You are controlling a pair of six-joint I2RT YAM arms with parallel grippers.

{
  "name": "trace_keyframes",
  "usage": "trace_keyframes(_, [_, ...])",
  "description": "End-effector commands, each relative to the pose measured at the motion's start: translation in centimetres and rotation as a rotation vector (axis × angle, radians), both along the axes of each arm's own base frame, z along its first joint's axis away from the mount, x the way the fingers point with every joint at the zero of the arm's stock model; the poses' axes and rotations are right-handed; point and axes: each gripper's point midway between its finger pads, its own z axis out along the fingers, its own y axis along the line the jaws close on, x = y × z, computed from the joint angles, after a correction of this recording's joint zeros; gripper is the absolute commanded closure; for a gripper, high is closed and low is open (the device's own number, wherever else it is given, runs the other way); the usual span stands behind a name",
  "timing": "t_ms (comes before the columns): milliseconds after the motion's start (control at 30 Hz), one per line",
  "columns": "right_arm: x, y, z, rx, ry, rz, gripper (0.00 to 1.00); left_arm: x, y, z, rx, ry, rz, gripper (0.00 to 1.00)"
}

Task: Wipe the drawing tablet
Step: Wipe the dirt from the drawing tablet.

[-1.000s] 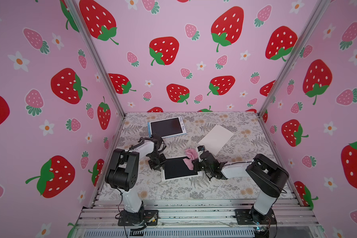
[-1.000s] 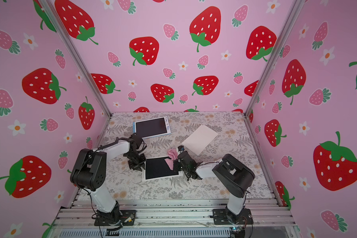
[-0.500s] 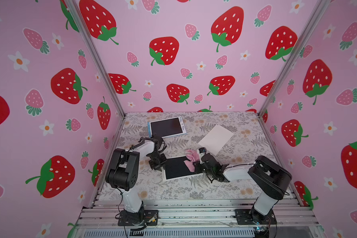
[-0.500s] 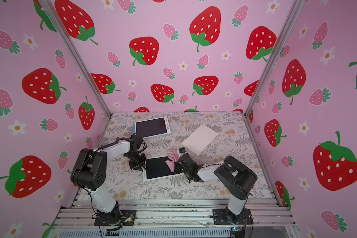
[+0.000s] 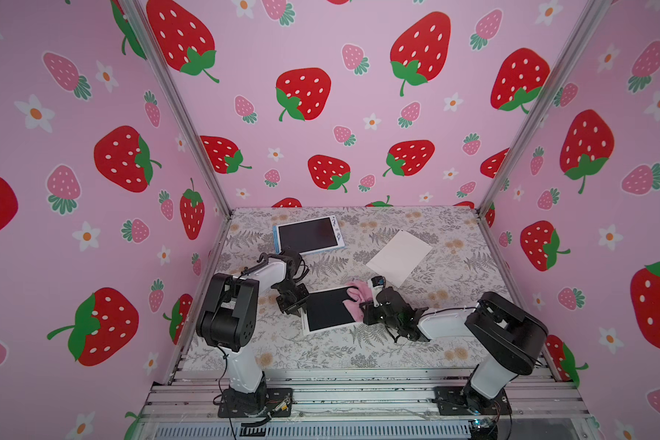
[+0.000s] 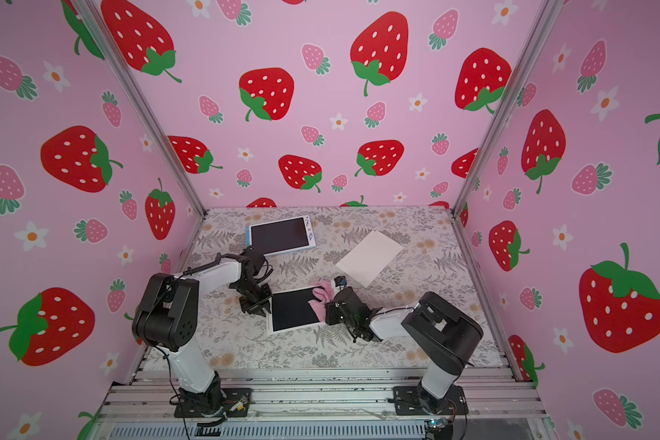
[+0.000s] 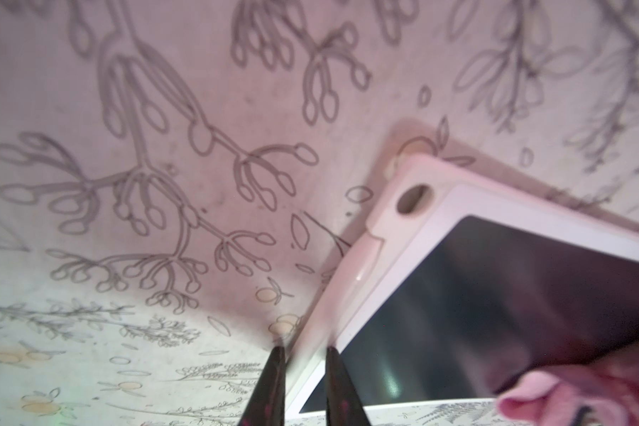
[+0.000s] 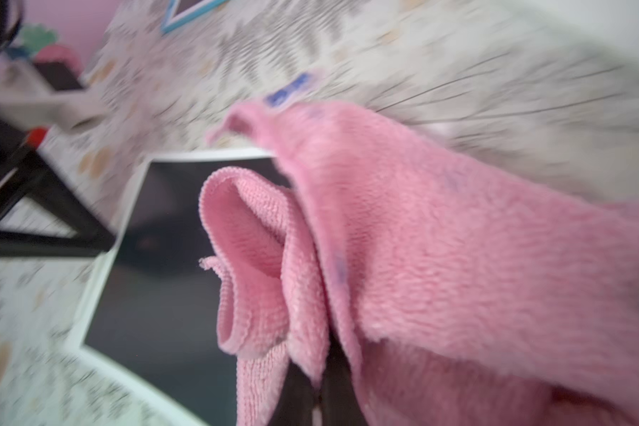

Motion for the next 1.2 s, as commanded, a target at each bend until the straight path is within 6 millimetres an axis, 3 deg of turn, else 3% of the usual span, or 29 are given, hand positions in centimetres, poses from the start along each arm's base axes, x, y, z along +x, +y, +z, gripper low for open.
trace_keyframes(0, [-4.5,1.9,-2.9,-0.138,0.079,0.15,1.0,-2.1,1.3,-4.3,0.107,0.09,-0.019,0.81])
trace_keyframes(67, [-5.8,5.7,-2.6,-0.137,0.066,0.237,1.0,-2.0,1.2,-4.3,0.106,0.092,-0.02,0.81])
trace_keyframes(133, [-5.6,6.0,-3.3,-0.171,0.067,0.217,1.0,-1.9,1.3,-4.2,0.108,0.093,-0.023,0.81])
trace_keyframes(200, [-4.0,2.4,-4.3,-0.165,0.099,0.09,1.0,-1.9,1.3,-4.2,0.11,0.092,-0.028,0.81])
trace_keyframes(300, [-2.3,-4.7,-5.2,-0.122,0.149,-0.086,1.0,-1.9,1.3,-4.2,0.113,0.095,-0.029,0.81])
trace_keyframes(367, [-2.6,-5.9,-4.9,-0.133,0.142,-0.067,1.0,-1.9,1.3,-4.3,0.112,0.093,-0.028,0.81])
trace_keyframes(433, [-3.7,-3.9,-4.2,-0.126,0.136,0.024,1.0,-1.8,1.2,-4.3,0.109,0.093,-0.026,0.81])
trace_keyframes(567, [-6.4,3.3,-3.6,-0.181,0.093,0.198,1.0,-1.8,0.9,-4.4,0.097,0.093,-0.027,0.81])
trace_keyframes(633, [-6.2,3.5,-4.3,-0.191,0.095,0.163,1.0,-1.7,0.9,-4.3,0.094,0.09,-0.028,0.81])
trace_keyframes(667, [-5.7,2.2,-4.7,-0.201,0.1,0.113,1.0,-1.7,0.8,-4.3,0.093,0.09,-0.03,0.81])
trace_keyframes(800, [-3.7,-6.4,-5.8,-0.147,0.173,-0.111,1.0,-1.6,0.8,-4.3,0.092,0.089,-0.033,0.81])
trace_keyframes(867, [-3.6,-8.2,-5.5,-0.132,0.169,-0.127,1.0,-1.6,0.8,-4.3,0.089,0.089,-0.03,0.81])
trace_keyframes(933, [-4.3,-6.7,-5.2,-0.128,0.174,-0.053,1.0,-1.6,0.7,-4.4,0.087,0.087,-0.031,0.81])
trace_keyframes(1067, [-5.9,0.3,-4.6,-0.157,0.14,0.121,1.0,-1.6,0.5,-4.6,0.079,0.089,-0.029,0.81])
trace_keyframes(1100, [-5.8,1.1,-4.5,-0.161,0.134,0.125,1.0,-1.5,0.5,-4.6,0.078,0.087,-0.028,0.81])
trace_keyframes(1167, [-4.7,0.9,-4.5,-0.154,0.123,0.07,1.0,-1.5,0.4,-4.5,0.078,0.086,-0.029,0.81])
